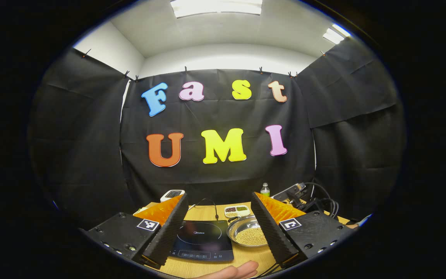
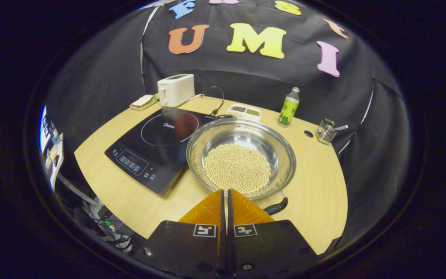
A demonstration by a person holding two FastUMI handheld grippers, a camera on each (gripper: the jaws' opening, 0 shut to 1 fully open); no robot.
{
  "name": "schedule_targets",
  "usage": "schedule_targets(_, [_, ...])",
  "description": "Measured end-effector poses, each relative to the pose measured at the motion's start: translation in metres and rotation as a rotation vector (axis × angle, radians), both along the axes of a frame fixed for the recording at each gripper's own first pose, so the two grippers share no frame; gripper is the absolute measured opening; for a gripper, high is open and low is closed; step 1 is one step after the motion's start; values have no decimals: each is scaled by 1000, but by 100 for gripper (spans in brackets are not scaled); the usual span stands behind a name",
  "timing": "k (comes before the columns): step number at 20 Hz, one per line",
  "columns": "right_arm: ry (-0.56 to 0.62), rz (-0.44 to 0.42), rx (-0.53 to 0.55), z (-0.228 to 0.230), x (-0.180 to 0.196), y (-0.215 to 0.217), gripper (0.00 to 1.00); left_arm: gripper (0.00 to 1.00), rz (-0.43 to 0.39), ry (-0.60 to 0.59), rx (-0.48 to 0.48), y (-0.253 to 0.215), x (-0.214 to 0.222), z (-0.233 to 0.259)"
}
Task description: First push the handle of the pot to place it horizontally, then grasp the pot with both hands and set it on the induction cooktop.
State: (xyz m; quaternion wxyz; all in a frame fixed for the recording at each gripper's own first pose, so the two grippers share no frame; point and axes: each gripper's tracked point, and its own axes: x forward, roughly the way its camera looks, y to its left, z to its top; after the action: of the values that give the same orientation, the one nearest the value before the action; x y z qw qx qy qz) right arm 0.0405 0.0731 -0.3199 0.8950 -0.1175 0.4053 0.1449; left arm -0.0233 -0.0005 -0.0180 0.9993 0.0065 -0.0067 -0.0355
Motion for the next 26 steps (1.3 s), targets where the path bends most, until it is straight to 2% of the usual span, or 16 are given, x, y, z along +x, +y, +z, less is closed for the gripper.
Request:
schedule_targets(5, [66, -28, -9, -33, 4, -10, 1, 96, 6, -13, -8, 5, -2, 2])
schedule_targets(6, [71, -40, -11, -36, 6, -14, 4, 96, 5, -16, -10, 6, -3, 2])
schedule_targets(7, [72, -64, -11, -39, 8, -20, 0, 96, 6, -17, -12, 7, -2, 2])
schedule_targets(8, [74, -90, -11, -42, 12, -26, 4, 96, 6, -19, -13, 7, -3, 2])
schedule_targets(12, [107, -158, 12, -56, 20, -40, 1, 96, -8, -44, -9, 2, -1, 5])
schedule_targets(21, [95, -193, 31, -52, 24, -52, 0, 97, -53, -53, -27, -9, 2, 4])
schedule_targets(26, [105, -212, 36, -53, 26, -54, 4, 96, -33, -73, -53, 0, -2, 11])
